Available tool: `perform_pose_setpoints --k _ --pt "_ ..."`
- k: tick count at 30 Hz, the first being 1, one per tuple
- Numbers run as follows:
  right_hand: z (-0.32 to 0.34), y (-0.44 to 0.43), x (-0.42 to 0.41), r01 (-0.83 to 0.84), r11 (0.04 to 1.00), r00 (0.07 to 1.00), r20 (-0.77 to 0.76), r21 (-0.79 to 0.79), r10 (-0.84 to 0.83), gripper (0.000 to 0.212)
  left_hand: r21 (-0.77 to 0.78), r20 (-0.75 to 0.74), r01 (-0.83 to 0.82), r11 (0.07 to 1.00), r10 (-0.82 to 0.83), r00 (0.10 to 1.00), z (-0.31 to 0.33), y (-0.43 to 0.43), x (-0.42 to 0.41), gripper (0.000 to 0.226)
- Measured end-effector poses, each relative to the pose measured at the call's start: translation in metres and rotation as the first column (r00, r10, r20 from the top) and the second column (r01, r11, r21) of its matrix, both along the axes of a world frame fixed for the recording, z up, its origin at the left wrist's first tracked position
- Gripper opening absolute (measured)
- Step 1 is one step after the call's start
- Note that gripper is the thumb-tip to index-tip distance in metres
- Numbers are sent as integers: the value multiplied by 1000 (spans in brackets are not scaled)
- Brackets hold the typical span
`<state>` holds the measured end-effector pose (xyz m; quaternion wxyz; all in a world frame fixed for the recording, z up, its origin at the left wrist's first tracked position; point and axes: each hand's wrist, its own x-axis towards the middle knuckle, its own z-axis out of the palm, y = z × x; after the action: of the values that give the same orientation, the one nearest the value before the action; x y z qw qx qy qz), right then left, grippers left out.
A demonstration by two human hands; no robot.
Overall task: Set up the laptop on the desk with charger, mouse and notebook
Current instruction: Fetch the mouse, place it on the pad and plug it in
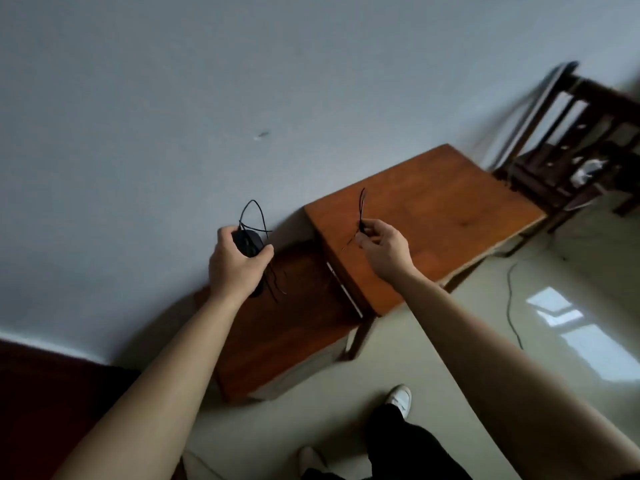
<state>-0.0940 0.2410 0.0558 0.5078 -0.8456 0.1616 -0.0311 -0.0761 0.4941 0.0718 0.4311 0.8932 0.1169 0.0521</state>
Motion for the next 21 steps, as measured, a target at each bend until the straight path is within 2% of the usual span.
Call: perform_pose_setpoints --k 5,10,15,21 --pt "79 -106 -27 227 974 957 181 30 -228 29 -42 195 172 984 -161 967 79 -99 9 59" --pt "109 -208 -72 319 947 903 290 42 -317 27 -43 316 304 952 -275 908 108 -212 1 54" --pt "116 -339 -135 388 919 868 306 72 -390 27 -69 341 437 897 -391 855 113 -368 -22 43" --pt "118 -503 -220 527 849 814 276 20 -512 21 -25 341 614 789 -571 747 117 -555 -58 33"
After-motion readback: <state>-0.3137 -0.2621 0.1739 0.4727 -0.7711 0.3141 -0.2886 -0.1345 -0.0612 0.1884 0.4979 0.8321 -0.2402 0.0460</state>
